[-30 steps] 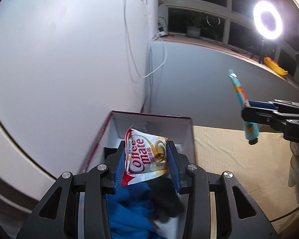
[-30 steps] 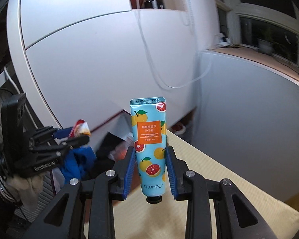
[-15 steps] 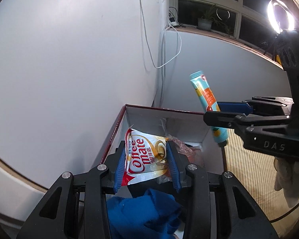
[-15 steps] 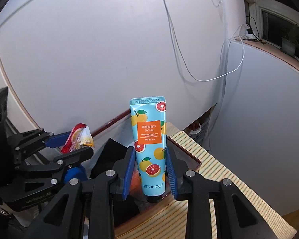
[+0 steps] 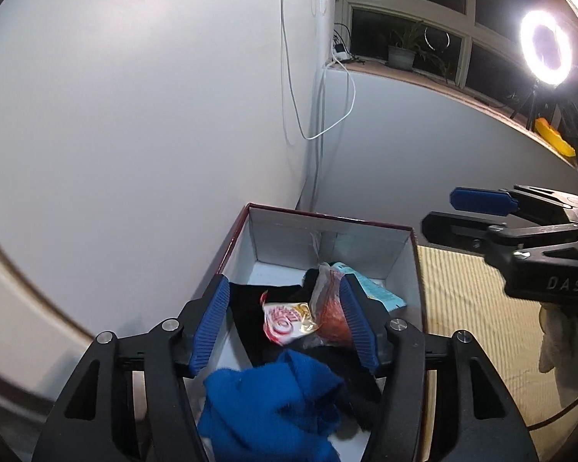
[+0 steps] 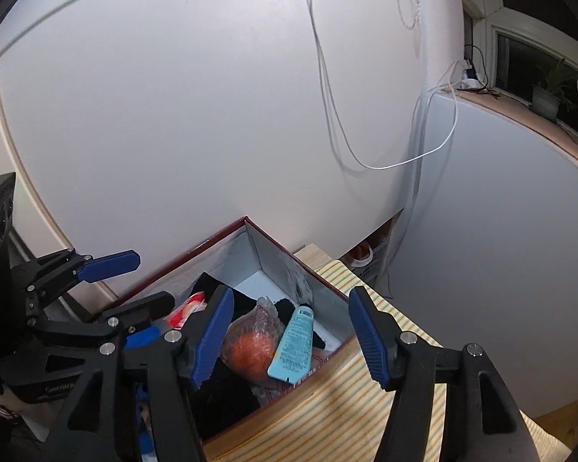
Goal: Organize soft objects
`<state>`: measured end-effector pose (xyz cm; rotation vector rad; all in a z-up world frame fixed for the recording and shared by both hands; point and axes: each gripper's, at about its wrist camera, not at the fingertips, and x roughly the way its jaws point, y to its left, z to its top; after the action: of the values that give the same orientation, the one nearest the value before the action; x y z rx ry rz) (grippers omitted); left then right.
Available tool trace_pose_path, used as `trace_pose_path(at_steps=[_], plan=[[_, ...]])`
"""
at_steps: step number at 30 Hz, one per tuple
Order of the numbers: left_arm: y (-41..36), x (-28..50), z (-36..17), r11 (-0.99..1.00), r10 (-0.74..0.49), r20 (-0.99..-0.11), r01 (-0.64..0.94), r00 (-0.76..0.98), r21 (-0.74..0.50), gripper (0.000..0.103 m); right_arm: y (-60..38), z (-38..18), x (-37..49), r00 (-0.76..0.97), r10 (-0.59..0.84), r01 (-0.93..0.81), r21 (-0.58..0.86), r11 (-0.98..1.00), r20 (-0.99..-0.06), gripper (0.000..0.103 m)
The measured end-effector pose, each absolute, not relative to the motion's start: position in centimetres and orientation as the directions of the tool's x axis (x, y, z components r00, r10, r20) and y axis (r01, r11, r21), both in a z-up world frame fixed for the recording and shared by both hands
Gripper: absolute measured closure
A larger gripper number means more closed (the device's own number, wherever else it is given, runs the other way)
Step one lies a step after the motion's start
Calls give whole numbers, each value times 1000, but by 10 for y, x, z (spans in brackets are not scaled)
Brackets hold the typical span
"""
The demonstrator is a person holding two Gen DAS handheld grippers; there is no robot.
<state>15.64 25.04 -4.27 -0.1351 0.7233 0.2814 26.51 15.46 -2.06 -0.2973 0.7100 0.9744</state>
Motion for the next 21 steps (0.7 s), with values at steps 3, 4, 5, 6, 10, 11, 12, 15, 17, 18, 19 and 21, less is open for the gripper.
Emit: trace_pose_path(at_steps=[3, 4, 5, 6, 10, 11, 12, 15, 17, 18, 19, 21], plan=[[242, 136, -35, 956, 195, -660, -291, 726, -38, 44, 138, -13, 256, 364, 656, -827, 95, 555, -661, 44], [239, 130, -33, 957, 193, -656, -287, 730, -38, 44, 132, -11, 253, 364, 658, -824, 102, 558, -659, 44], [234, 121, -29, 959, 192, -646, -282, 738, -38, 44, 121, -8, 246, 366, 661, -819, 110, 563, -656, 44], [230, 115, -26, 959, 192, -640, -280, 744, -37, 44, 114, -6, 241, 370, 659, -815, 112, 569, -655, 43], [211, 79, -16, 967, 172, -612, -252, 772, -46, 44, 75, 3, 212, 396, 648, -793, 113, 598, -651, 41], [207, 71, -15, 968, 164, -607, -244, 778, -51, 44, 65, 6, 205, 405, 645, -787, 111, 607, -648, 38], [201, 60, -14, 971, 152, -600, -233, 785, -58, 44, 56, 8, 198, 417, 640, -780, 108, 617, -645, 35], [188, 42, -14, 977, 124, -599, -203, 791, -66, 44, 22, 15, 172, 452, 633, -755, 108, 647, -628, 33], [181, 32, -15, 980, 106, -601, -184, 792, -69, 44, 2, 17, 157, 467, 629, -742, 111, 661, -621, 32], [177, 25, -14, 982, 98, -599, -175, 795, -71, 44, -9, 18, 148, 473, 626, -738, 110, 666, -620, 32], [174, 21, -14, 983, 94, -596, -171, 798, -74, 44, -19, 19, 140, 481, 622, -733, 106, 672, -618, 32], [170, 11, -10, 983, 85, -587, -163, 805, -82, 44, -33, 21, 127, 500, 611, -723, 93, 685, -614, 31]])
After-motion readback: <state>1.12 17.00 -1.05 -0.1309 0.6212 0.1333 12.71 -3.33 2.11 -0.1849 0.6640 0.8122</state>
